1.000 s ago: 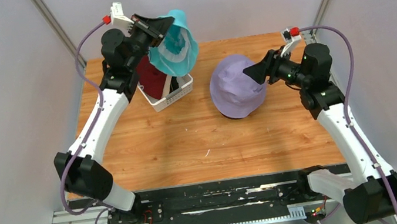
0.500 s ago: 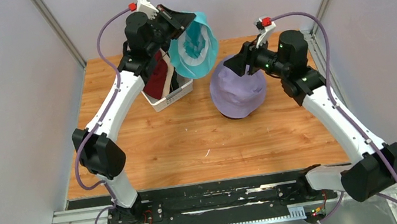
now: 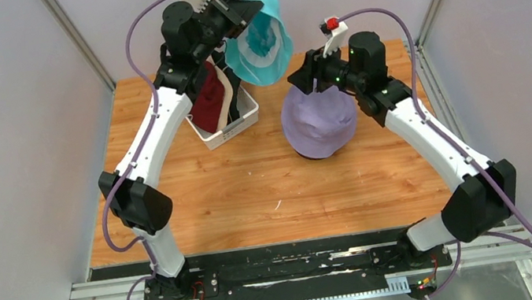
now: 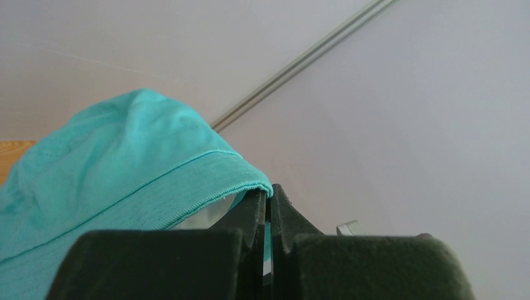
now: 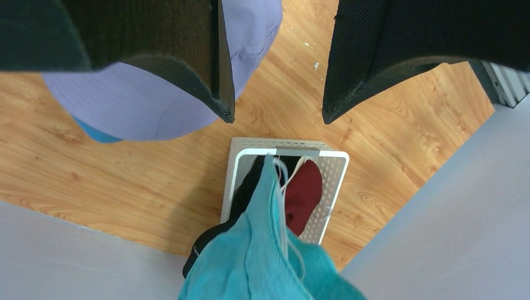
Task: Stack the hats
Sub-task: Stack the hat on the hat.
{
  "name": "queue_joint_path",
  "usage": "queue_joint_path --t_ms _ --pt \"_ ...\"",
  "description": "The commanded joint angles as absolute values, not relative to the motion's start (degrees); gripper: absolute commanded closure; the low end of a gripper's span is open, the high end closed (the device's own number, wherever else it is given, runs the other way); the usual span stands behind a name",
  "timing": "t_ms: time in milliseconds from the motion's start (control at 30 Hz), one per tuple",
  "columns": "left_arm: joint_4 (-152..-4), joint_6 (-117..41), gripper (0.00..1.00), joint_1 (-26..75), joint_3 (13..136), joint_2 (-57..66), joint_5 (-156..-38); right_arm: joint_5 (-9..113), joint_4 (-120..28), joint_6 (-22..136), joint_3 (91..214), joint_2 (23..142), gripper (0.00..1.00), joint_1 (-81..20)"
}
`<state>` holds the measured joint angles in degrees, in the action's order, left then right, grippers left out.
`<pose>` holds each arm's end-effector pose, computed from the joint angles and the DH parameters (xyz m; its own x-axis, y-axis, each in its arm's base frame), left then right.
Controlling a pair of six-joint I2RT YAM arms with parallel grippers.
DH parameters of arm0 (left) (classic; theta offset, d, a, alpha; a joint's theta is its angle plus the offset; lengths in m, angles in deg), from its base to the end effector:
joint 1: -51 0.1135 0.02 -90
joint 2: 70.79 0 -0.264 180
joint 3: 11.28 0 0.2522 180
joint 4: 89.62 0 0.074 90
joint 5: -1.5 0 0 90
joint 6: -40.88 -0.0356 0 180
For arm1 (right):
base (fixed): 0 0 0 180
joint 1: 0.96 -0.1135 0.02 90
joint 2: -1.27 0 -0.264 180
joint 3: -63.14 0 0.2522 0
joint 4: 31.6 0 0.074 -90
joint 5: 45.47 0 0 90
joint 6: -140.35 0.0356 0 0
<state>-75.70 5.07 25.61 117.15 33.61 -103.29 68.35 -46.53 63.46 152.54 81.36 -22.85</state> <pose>0.3780 -0.1895 0.4909 -0.4275 -0.6650 -0.6124 0.5040 0.3870 -0.7722 0.3004 0.1362 0.4039 -0.2505 0.1230 -0.9603 -0.6748 0.6891 0.2643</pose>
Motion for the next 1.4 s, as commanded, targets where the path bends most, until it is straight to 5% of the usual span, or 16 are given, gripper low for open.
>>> queue_joint_path --t_ms 0,300,467,633,1100,1367 --pt "-75.95 4.34 1.0 24.98 119.21 34.24 -104.59 67.11 -44.39 62.06 155.98 84.05 0.47 -23.64" --pt "-76.61 4.93 1.0 24.64 119.1 34.11 -105.23 66.6 -39.72 63.87 156.84 88.23 0.51 -24.1" --pt "-77.13 5.69 1.0 24.54 119.82 34.73 -106.35 67.18 -39.1 64.04 161.36 92.51 0.67 -24.09" --pt "-76.42 4.53 1.0 24.54 120.46 34.85 -106.64 62.33 -40.5 60.97 164.61 95.23 0.99 -24.08" --pt "-82.42 -0.55 1.0 24.8 115.63 36.43 -114.32 35.61 -33.1 40.41 156.09 92.45 0.99 -22.86" --pt "-92.72 0.2 1.0 23.92 103.68 34.81 -116.19 30.91 -23.31 37.4 144.28 87.3 0.99 -20.13"
